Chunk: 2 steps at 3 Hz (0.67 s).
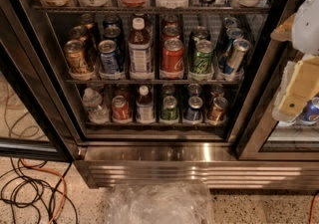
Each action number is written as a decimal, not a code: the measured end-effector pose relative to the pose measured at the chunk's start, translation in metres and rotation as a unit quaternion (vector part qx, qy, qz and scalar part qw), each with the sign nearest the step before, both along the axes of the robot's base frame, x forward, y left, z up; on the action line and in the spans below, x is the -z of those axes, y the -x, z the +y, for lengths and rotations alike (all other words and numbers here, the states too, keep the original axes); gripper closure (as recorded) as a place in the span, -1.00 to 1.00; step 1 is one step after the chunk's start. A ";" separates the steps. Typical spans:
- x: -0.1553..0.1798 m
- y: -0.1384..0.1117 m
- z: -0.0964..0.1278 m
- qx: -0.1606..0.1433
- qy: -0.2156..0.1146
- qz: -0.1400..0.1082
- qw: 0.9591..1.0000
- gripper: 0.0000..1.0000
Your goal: Pick orange can from top shelf of fridge
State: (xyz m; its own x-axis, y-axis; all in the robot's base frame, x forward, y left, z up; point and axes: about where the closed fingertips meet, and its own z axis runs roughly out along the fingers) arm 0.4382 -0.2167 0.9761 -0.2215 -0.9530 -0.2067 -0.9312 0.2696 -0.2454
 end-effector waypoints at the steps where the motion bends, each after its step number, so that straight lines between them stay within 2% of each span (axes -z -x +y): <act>1: 0.000 0.000 0.000 0.000 0.000 0.000 1.000 -1.00; 2: 0.004 -0.005 0.014 0.005 -0.038 -0.001 0.999 -1.00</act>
Offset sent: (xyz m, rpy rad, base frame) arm 0.0132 0.0349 -0.0145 0.2022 0.0124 -0.0268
